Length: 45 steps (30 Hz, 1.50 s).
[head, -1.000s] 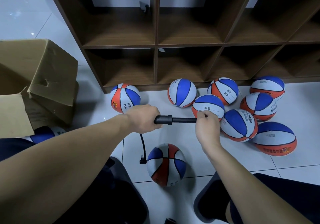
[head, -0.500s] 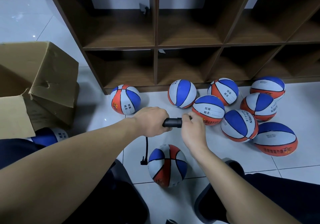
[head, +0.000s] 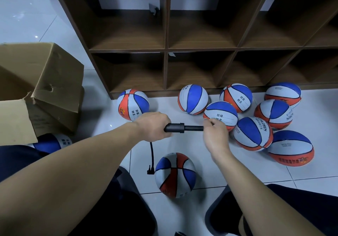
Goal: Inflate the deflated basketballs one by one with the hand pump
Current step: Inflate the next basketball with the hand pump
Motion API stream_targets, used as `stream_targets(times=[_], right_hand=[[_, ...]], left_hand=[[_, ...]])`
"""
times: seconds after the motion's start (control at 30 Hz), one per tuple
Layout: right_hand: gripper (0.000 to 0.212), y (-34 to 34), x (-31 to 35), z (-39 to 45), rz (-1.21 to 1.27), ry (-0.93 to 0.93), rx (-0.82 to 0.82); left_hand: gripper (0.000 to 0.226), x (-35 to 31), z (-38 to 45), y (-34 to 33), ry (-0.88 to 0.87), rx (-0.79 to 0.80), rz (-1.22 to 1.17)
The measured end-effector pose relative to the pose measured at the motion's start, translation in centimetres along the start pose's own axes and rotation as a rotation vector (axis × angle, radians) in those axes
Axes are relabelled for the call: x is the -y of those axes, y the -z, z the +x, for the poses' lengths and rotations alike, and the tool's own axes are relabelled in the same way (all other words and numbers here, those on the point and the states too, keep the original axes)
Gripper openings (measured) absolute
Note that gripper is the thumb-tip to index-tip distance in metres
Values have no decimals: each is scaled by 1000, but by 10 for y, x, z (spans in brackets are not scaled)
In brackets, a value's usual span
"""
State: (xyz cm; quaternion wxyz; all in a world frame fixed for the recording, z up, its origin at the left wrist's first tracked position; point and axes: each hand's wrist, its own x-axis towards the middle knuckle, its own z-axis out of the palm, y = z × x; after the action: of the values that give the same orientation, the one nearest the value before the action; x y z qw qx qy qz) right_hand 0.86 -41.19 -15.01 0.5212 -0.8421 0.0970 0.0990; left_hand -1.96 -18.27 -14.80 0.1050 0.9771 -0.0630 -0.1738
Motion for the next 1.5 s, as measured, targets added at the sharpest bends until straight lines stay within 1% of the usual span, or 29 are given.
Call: stream_targets(times=[0.1,0.17,0.23,0.33,0.43,0.6,0.77,0.93,1.13,1.27,1.4,1.5], right_hand=[[29,15,-9,14,77,-91,-80],[35,19,-11,16,109,-132,-92],[39,18,-10,14,109,-126,-114],[36,10,-5,5,89,-68,-157],[32,-2,-2,-8,52,-16,-126],[36,-16,5,-18,32,46,-9],[32,-27,4,-25,5,32,52],[31,-29,0,-23,-5,12,70],[29,-33,-9,-23,20,-56,78],[31,-26,-7,-18,19,-41,96],[33,-9,-3,-7,1,-21,39],[34,7,-6,4,-11,-7,-16]], left_hand=[[25,15,-2,-1,51,43,-24],[24,17,-2,-1,58,50,-18],[23,14,-2,-2,57,42,12],[25,7,0,-3,50,12,50],[29,-1,-1,-1,38,-2,45],[31,-13,-3,4,5,-9,35],[31,-24,0,6,-35,-24,83],[32,-22,3,0,-58,-19,62],[28,-20,5,-7,-75,14,71],[28,-19,4,-7,-75,1,53],[25,-11,3,-1,-49,-13,51],[23,2,1,0,-9,21,44]])
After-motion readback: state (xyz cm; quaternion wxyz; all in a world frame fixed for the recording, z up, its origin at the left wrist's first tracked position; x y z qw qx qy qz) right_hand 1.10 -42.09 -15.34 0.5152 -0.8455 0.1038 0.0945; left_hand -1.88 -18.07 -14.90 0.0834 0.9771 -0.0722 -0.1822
